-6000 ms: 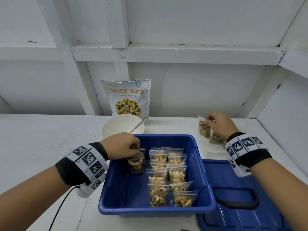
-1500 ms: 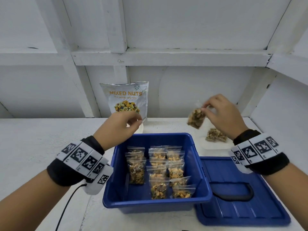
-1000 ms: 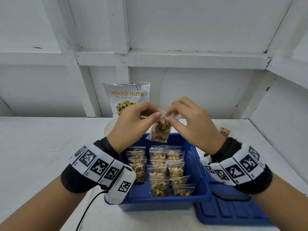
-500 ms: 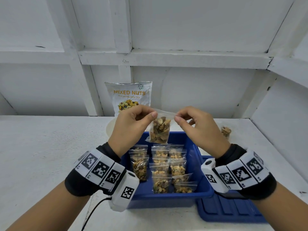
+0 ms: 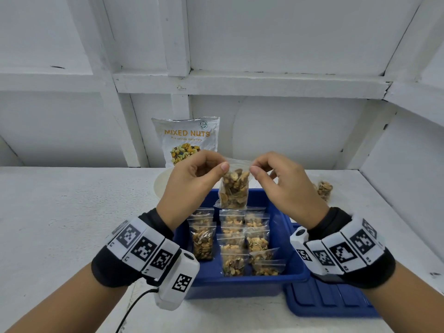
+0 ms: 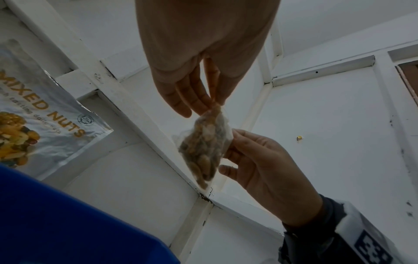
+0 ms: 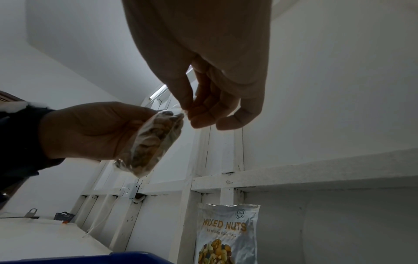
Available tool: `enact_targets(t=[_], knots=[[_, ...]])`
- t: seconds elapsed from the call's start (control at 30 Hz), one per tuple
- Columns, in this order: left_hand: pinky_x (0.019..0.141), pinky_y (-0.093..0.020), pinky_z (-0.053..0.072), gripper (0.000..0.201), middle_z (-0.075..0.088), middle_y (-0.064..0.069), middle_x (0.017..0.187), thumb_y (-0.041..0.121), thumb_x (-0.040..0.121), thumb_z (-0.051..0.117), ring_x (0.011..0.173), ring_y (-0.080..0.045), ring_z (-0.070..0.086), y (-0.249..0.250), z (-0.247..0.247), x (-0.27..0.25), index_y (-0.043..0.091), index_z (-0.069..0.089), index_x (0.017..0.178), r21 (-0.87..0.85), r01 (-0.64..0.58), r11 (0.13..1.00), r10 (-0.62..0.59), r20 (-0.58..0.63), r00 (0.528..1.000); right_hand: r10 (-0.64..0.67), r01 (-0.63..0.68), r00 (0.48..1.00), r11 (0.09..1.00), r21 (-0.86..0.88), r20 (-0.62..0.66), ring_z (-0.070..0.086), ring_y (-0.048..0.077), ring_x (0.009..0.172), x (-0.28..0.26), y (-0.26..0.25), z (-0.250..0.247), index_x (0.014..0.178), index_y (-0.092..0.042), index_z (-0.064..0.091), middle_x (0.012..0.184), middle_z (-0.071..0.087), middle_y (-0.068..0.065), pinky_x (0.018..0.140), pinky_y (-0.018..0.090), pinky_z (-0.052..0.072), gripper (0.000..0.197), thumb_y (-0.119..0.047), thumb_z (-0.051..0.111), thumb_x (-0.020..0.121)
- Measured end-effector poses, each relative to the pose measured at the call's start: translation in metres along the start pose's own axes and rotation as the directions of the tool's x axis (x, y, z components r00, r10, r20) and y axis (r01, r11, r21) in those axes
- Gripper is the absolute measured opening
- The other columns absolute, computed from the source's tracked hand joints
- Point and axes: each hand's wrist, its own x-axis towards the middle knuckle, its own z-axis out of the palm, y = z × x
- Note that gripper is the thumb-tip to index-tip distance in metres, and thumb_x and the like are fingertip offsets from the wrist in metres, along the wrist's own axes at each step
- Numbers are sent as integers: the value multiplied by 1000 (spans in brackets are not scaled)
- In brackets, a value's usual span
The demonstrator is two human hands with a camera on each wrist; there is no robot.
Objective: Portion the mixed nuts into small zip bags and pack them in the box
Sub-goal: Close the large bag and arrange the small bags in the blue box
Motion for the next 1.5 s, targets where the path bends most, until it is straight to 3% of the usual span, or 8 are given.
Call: enact_targets(t=[0.17, 0.4, 0.63, 0.77, 0.9, 1.13, 1.4, 1.5], knots=[[84, -34, 55, 12, 69, 1, 87, 25, 81, 63, 85, -14, 66, 2, -4, -1, 22, 66, 91, 54, 29, 998, -34, 105, 994, -36, 36, 999, 999, -37, -18, 50, 8, 77, 0, 0, 1, 84, -7, 60, 77, 56, -4, 68, 10, 40, 14, -15, 50, 88], [70, -22, 50, 6, 64, 9, 77, 22, 85, 62, 73, -3, 59, -5, -3, -2, 27, 62, 82, 166, -60, 984, 51, 59, 997, -45, 45, 999, 999, 12, 25, 51, 6, 79, -4, 2, 7, 91, -8, 60, 81, 57, -4, 70, 4, 38, 24, -28, 46, 89], [67, -22, 49, 4, 60, 10, 76, 29, 81, 57, 72, -3, 57, -5, 2, -4, 26, 58, 79, 141, -53, 989, 33, 139, 990, -77, 77, 997, 997, 11, 27, 50, 8, 74, -6, 4, 8, 84, -8, 61, 77, 56, -4, 67, 8, 39, 25, -27, 46, 88], [69, -26, 52, 22, 64, 10, 82, 47, 76, 54, 80, -8, 61, -8, 3, -3, 28, 61, 84, 179, -65, 982, 38, 151, 988, -93, 94, 995, 996, -9, 28, 49, 8, 72, -7, 5, 7, 82, -7, 59, 75, 57, -1, 66, 10, 38, 23, -25, 46, 88], [65, -8, 38, 8, 62, 8, 77, 34, 82, 56, 77, -4, 55, -9, 4, -2, 28, 58, 79, 262, -137, 955, 97, 158, 983, -103, 104, 994, 995, -9, 42, 48, 9, 71, -8, 4, 8, 80, -8, 58, 74, 56, -2, 66, 13, 38, 23, -25, 45, 88], [62, -10, 40, 21, 62, 6, 77, 44, 79, 46, 77, -6, 57, -10, 6, -2, 27, 58, 79, 297, -177, 938, 126, 184, 975, -98, 97, 993, 995, 22, 63, 49, 2, 73, -7, 3, 6, 82, -10, 60, 74, 52, -10, 68, 4, 36, 20, -25, 48, 87], [63, -5, 38, 13, 61, 11, 77, 30, 81, 58, 75, 1, 56, -2, 7, 0, 18, 62, 84, 305, -212, 928, 134, 257, 957, -116, 115, 989, 993, 10, 88, 47, 10, 68, -7, 5, 6, 81, -8, 58, 74, 52, -6, 62, 24, 41, 25, -28, 44, 88], [65, -4, 37, 25, 62, 8, 76, 41, 79, 52, 76, -1, 55, -2, 6, 0, 18, 62, 83, 322, -259, 911, 172, 274, 946, -130, 130, 987, 992, 4, 96, 48, 11, 67, -8, 4, 7, 81, -10, 58, 74, 53, -5, 61, 28, 41, 24, -28, 44, 88]])
